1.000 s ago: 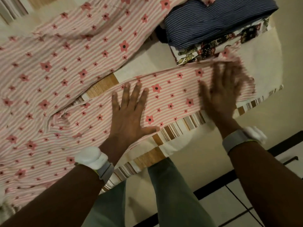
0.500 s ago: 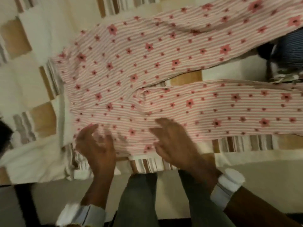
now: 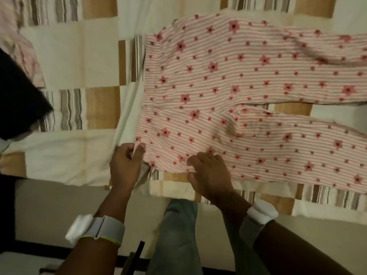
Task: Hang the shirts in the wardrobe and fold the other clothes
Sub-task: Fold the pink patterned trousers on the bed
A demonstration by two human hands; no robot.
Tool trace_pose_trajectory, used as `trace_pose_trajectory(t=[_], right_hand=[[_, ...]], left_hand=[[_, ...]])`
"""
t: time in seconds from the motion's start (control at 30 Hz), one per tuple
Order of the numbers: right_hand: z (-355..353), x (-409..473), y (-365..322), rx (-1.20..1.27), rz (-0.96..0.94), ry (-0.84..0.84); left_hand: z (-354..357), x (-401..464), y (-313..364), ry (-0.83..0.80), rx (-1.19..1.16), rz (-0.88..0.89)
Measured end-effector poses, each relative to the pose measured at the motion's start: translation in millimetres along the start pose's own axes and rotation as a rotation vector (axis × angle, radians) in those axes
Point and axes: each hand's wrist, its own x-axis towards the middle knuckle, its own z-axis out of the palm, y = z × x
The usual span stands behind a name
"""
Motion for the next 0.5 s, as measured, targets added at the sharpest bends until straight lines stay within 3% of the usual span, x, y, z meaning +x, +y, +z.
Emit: trace_pose_trajectory(t=[0.17,0.27,0.37,0.5], right_hand=[[3,-11,-5,0.175,-0.24,-0.156],[0,-16,-5,0.181,-0.22,-0.233],[-14,-11,-4,0.25,-0.101,-0.097],[-29,4,10,0.18,0.165,0.183]], left_hand=[[-17,7,-20,-0.045,0.028,0.082],[-18,1,-15,0.016,0.118,0.205],[-15,-5,11,0.025,0.203,0.475],[24,-9,51,-0.212,0.228,0.891]])
